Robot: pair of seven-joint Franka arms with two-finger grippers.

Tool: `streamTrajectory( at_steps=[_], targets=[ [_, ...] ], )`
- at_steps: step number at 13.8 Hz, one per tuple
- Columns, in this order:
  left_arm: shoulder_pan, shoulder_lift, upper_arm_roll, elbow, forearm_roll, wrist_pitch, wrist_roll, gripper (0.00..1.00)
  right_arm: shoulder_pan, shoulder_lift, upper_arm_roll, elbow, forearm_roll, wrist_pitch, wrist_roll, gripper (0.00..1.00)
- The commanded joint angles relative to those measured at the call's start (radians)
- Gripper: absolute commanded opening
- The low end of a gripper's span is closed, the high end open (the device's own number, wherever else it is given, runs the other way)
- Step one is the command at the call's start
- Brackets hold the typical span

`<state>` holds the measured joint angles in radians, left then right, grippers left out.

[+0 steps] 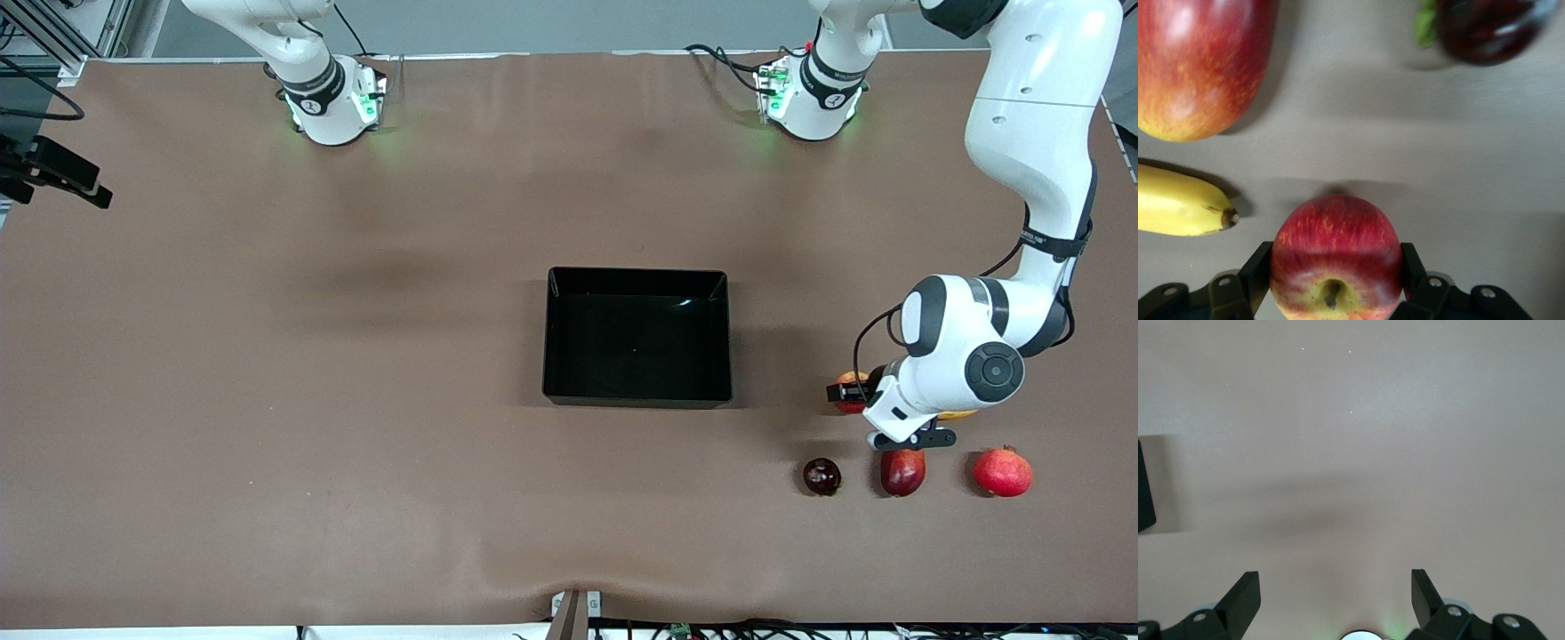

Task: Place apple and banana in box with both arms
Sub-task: 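Carry the apple into the black tray and open the left gripper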

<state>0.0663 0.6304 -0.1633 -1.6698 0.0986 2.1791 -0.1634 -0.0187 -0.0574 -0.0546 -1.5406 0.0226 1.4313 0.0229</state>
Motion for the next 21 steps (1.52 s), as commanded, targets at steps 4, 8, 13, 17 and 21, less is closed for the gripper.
streamTrajectory(
  at_steps=[4, 8, 13, 17, 21],
  targets=[
    [-0.097, -0.135, -0.056, 0.210, 0.018, -0.333, -0.060, 0.04, -0.024, 0.011, 0.013, 0.007, -0.004, 0.001, -0.006, 1.00],
    [-0.262, -0.123, -0.068, 0.236, 0.021, -0.347, -0.261, 0.04, -0.014, 0.016, 0.018, 0.013, -0.009, 0.008, -0.008, 1.00],
    [-0.445, -0.023, -0.067, 0.283, 0.020, -0.302, -0.525, 0.04, -0.026, 0.036, 0.015, 0.016, -0.009, 0.018, -0.006, 1.00],
    [-0.548, 0.073, -0.067, 0.294, 0.018, -0.164, -0.704, 0.04, -0.015, 0.071, 0.015, 0.059, -0.010, 0.015, -0.008, 1.00],
    [-0.602, 0.158, -0.061, 0.295, 0.019, -0.018, -0.788, 0.05, -0.029, 0.073, 0.013, 0.054, -0.009, 0.018, -0.004, 1.00]
  ],
)
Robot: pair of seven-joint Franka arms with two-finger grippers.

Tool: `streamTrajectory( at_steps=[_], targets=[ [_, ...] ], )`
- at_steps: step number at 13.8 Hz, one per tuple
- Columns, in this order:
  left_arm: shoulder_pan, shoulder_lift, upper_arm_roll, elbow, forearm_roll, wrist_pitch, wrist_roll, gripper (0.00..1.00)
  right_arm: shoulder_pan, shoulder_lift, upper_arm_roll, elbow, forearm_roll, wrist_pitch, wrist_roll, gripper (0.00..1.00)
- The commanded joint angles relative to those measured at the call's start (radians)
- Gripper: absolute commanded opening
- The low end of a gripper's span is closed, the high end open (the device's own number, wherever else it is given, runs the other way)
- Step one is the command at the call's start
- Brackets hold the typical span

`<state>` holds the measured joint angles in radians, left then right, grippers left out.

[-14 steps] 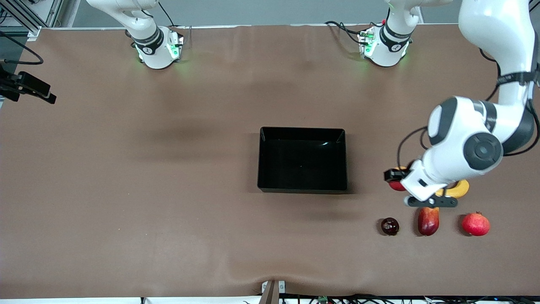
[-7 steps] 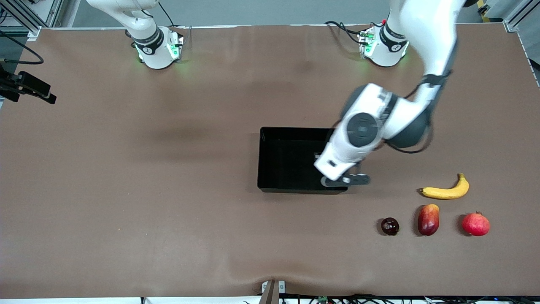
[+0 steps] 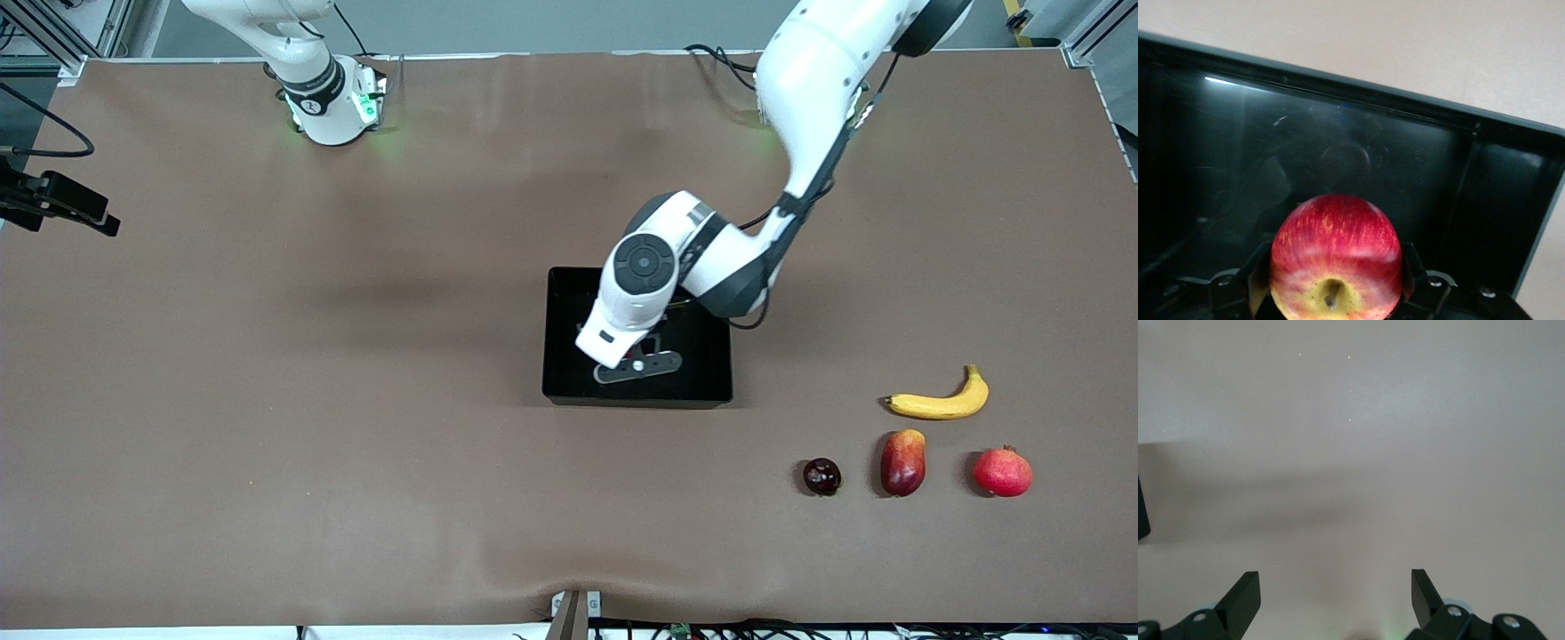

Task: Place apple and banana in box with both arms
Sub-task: 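Carry the apple into the black tray and open the left gripper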

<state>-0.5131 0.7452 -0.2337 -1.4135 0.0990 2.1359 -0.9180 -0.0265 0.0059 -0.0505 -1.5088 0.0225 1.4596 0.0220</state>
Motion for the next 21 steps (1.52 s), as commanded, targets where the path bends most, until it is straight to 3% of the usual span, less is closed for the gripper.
streamTrajectory(
  at_steps=[1, 4, 7, 8, 9, 12, 15, 19, 21],
  targets=[
    [-0.030, 0.060, 0.013, 0.041, 0.019, 0.038, -0.039, 0.06, -0.021, 0.009, 0.008, 0.024, -0.009, -0.015, -0.004, 1.00],
    [-0.045, 0.094, 0.014, 0.041, 0.021, 0.070, -0.058, 0.10, -0.009, 0.015, 0.008, 0.018, -0.007, -0.033, -0.002, 1.00],
    [-0.056, 0.117, 0.016, 0.041, 0.022, 0.071, -0.056, 0.29, -0.021, 0.017, 0.006, 0.018, -0.003, -0.039, -0.002, 1.00],
    [-0.056, 0.120, 0.017, 0.041, 0.022, 0.073, -0.056, 0.44, -0.021, 0.017, 0.006, 0.018, -0.003, -0.038, -0.002, 1.00],
    [-0.055, 0.120, 0.017, 0.041, 0.025, 0.075, -0.055, 0.99, -0.018, 0.019, 0.006, 0.018, -0.001, -0.038, -0.002, 1.00],
    [-0.044, 0.089, 0.017, 0.048, 0.028, 0.065, -0.013, 1.00, -0.018, 0.019, 0.006, 0.018, -0.001, -0.038, -0.001, 1.00],
    [-0.012, -0.016, 0.011, 0.077, 0.027, -0.090, 0.004, 1.00, -0.015, 0.020, 0.006, 0.018, -0.001, -0.039, -0.001, 1.00],
    [0.167, -0.219, 0.007, 0.064, 0.021, -0.270, 0.163, 1.00, -0.013, 0.023, 0.006, 0.018, -0.001, -0.038, -0.001, 1.00],
    [0.269, -0.260, 0.007, 0.058, 0.019, -0.382, 0.442, 1.00, -0.013, 0.023, 0.006, 0.018, -0.001, -0.038, -0.001, 1.00]
  ],
)
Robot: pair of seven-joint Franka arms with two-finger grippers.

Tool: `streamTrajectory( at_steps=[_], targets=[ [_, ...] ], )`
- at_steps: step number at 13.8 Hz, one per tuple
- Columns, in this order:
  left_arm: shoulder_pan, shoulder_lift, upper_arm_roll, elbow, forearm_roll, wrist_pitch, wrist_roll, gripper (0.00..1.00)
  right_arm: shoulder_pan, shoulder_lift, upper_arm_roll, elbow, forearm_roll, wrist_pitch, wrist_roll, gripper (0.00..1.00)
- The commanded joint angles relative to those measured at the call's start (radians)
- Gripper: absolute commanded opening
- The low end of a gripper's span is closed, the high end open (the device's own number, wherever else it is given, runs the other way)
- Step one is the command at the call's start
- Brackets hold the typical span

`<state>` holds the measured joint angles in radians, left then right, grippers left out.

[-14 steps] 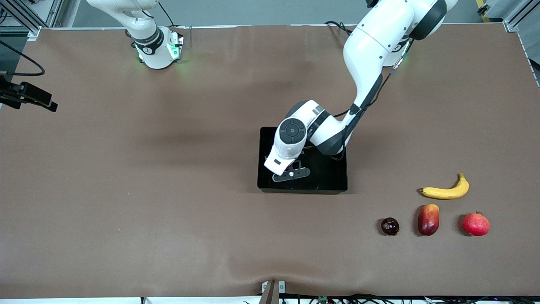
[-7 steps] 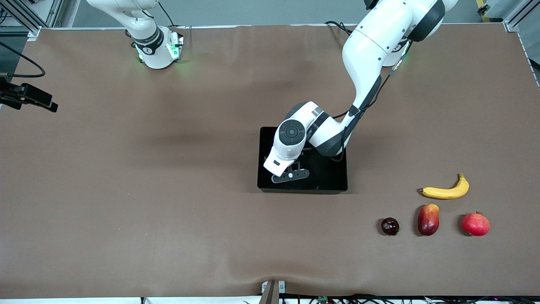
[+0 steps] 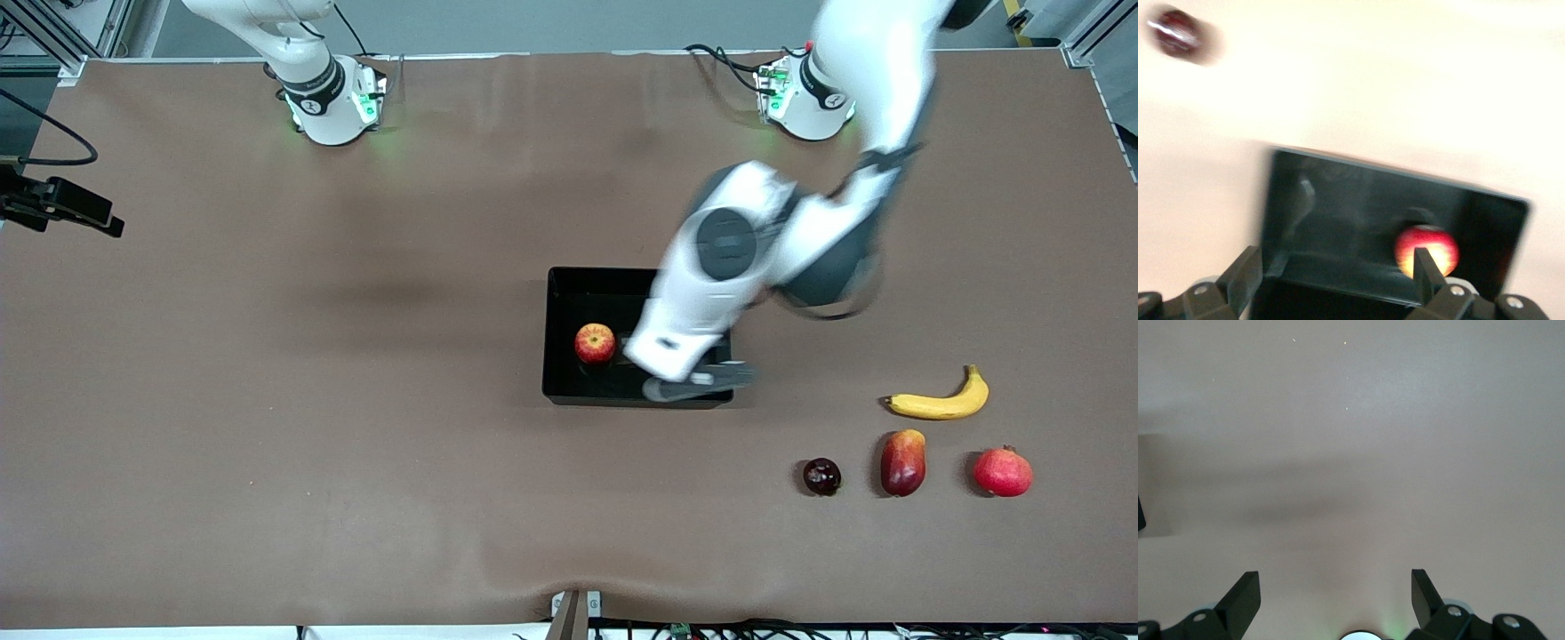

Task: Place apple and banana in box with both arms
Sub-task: 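Move the left gripper to the yellow banana and grasp its stem end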

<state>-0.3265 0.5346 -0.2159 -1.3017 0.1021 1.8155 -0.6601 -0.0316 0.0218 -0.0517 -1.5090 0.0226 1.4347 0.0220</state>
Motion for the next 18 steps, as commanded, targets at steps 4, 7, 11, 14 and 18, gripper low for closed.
streamTrajectory(
  at_steps=[4, 7, 11, 14, 18],
  targets=[
    [0.301, -0.090, -0.010, -0.178, 0.031, -0.130, 0.671, 1.00, -0.004, 0.007, 0.009, 0.018, 0.000, -0.011, -0.004, 1.00],
    [0.479, -0.088, -0.011, -0.305, 0.031, -0.003, 1.102, 1.00, -0.001, 0.007, 0.010, 0.018, 0.000, -0.011, -0.004, 1.00],
    [0.622, -0.056, -0.010, -0.487, 0.089, 0.334, 1.471, 1.00, -0.001, 0.007, 0.010, 0.018, 0.000, -0.011, -0.002, 1.00],
    [0.632, 0.002, -0.011, -0.482, 0.256, 0.471, 1.580, 1.00, -0.001, 0.007, 0.010, 0.018, 0.000, -0.013, -0.002, 1.00],
    [0.645, 0.086, -0.010, -0.464, 0.303, 0.616, 1.764, 1.00, 0.001, 0.009, 0.010, 0.018, 0.000, -0.014, -0.002, 1.00]
  ],
)
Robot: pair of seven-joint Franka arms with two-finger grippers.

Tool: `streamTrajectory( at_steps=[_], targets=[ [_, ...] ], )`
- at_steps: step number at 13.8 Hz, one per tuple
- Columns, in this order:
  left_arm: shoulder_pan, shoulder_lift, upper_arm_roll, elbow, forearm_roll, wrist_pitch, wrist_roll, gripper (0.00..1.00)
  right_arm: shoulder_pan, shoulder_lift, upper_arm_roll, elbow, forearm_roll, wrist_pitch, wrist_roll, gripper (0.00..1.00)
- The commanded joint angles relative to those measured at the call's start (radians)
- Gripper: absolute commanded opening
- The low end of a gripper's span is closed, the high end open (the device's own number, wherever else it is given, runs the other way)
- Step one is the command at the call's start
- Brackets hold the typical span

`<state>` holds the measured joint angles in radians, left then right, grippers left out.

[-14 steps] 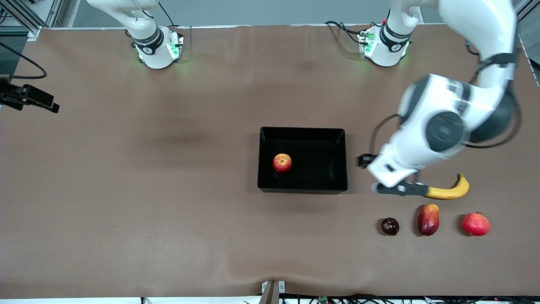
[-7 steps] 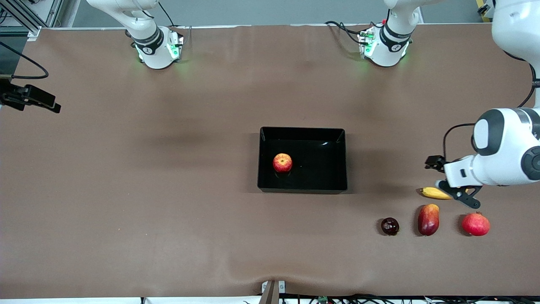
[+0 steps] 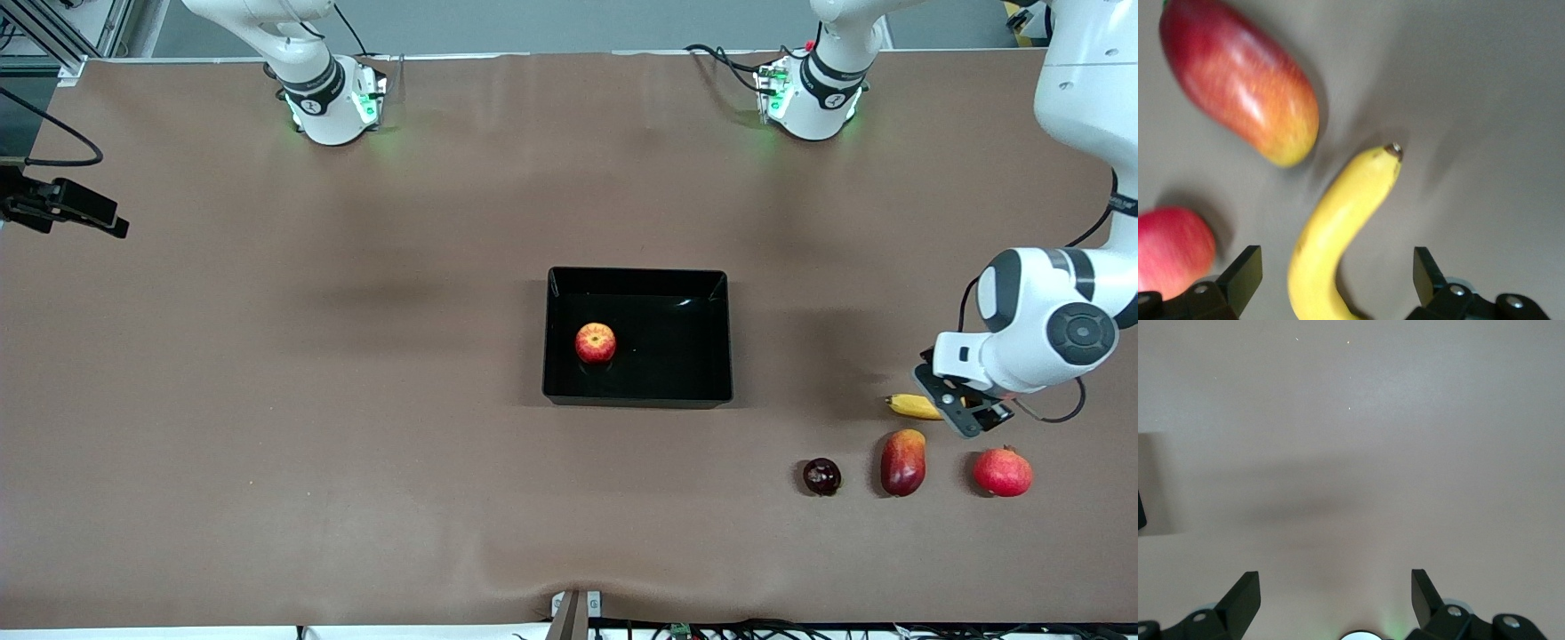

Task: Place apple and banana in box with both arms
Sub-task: 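Move the left gripper to the yellow banana and grasp its stem end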

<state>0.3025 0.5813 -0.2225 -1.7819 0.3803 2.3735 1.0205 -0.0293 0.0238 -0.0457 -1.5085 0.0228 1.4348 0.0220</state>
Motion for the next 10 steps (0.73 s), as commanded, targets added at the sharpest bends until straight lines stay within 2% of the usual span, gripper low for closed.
streamTrajectory(
  at_steps=[1, 6, 7, 8, 10],
  targets=[
    [0.033, 0.058, -0.003, 0.021, 0.025, 0.087, 0.119, 1.00, -0.001, 0.007, 0.004, 0.017, 0.000, -0.014, -0.001, 1.00],
    [0.047, 0.101, -0.003, 0.025, 0.026, 0.130, 0.165, 1.00, 0.005, 0.008, 0.004, 0.017, 0.000, -0.013, -0.001, 1.00],
    [0.046, 0.103, -0.003, 0.025, 0.026, 0.131, 0.165, 0.92, 0.005, 0.008, 0.004, 0.017, 0.000, -0.014, -0.001, 1.00],
    [0.046, 0.103, -0.001, 0.025, 0.029, 0.131, 0.165, 0.70, 0.005, 0.010, 0.004, 0.017, 0.000, -0.014, -0.001, 1.00],
    [0.046, 0.103, -0.001, 0.025, 0.028, 0.131, 0.165, 0.37, 0.006, 0.010, 0.004, 0.017, 0.000, -0.014, -0.001, 1.00]
  ],
)
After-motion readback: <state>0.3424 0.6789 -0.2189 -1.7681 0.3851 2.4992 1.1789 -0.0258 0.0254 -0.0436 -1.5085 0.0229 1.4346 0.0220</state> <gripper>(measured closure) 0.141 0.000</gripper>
